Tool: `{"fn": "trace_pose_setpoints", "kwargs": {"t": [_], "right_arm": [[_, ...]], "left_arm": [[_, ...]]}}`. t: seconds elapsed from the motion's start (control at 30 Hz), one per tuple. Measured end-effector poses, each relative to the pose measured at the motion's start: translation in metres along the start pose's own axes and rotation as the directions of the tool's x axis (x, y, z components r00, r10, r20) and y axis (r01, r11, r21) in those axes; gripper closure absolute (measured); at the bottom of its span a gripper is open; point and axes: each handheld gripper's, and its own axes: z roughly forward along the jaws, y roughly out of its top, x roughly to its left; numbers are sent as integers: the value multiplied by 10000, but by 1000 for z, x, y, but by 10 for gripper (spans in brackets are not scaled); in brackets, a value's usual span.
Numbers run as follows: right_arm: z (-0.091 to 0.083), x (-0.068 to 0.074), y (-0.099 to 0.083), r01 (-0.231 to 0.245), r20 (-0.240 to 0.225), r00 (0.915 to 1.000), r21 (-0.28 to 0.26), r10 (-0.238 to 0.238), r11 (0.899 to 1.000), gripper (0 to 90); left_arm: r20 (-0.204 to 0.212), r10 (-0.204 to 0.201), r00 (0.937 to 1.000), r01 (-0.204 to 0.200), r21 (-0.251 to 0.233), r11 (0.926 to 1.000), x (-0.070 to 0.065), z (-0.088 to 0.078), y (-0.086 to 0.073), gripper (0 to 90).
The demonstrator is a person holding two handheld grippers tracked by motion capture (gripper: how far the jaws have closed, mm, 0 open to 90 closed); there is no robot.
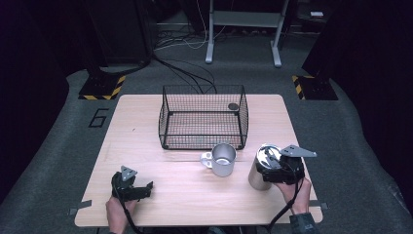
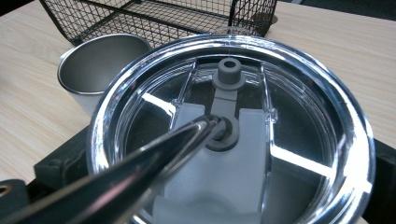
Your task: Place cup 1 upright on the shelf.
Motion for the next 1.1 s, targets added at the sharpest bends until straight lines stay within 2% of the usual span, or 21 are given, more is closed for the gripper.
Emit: {"fn": "trace_pose_setpoints", "kwargs": {"t": [0.07, 0.1, 0.27, 0.47, 0.77, 0.93, 1.1], "right_arm": [[0, 1, 0, 59, 76, 10000, -32, -59, 10000, 26], [0, 2, 0, 83, 140, 9999, -70, -82, 9999, 27], [-1, 4, -1, 247, 339, 9991, -232, -239, 9994, 33], [-2, 2, 0, 70, 272, 9996, -184, -65, 9998, 35], [-9, 7, 16, 324, 189, 9993, -285, -318, 9991, 35], [-16, 16, 30, 814, 162, 9966, -293, -809, 9963, 35], [-17, 19, 35, 837, -37, 9965, -330, -839, 9959, 35]], "left_arm": [[-3, 8, 10000, -8, 4, 10000, 0, 0, 0, 51], [-2, -124, 9999, 124, -78, 9999, -1, 1, 0, 51], [6, -77, 10000, 78, -19, 10000, -1, 0, 0, 51], [0, -87, 10000, 87, -76, 9999, -1, 0, 0, 52], [23, -98, 9999, 99, -68, 9999, 0, 1, 0, 52], [34, -15, 10000, 15, -2, 10000, 0, 0, 0, 52], [78, -7, 10000, 6, 84, 10000, 1, 0, 0, 52]]}}
